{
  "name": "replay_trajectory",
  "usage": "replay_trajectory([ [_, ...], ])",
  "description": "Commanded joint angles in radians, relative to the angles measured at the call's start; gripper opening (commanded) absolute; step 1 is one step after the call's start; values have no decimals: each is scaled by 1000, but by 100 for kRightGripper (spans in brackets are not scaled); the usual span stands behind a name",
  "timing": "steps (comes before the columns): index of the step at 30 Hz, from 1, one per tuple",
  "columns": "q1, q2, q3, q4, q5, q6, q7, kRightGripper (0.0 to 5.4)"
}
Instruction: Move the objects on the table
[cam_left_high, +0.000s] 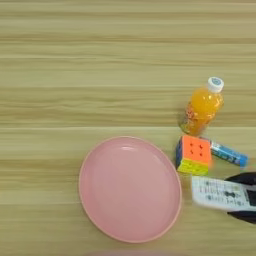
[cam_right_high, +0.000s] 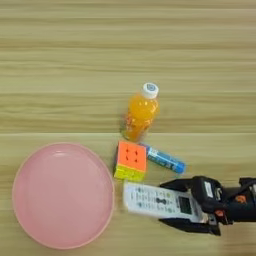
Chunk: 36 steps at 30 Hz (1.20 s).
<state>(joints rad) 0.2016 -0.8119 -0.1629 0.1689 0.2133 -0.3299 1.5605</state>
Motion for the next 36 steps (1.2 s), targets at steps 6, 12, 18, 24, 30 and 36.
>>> replay_trajectory([
  [6,-54,-64,33,40,-51,-43,-57,291],
  [12,-88,-44,77,94,-76,-52,-76,291],
  [18,-127,-17,130,156,-93,-37,-105,290],
  [24,-135,-11,155,169,-89,-37,-116,332],
  [30,-127,-18,144,128,-27,-4,-92,394],
  [36,-130,-28,119,115,13,7,-80,459],
])
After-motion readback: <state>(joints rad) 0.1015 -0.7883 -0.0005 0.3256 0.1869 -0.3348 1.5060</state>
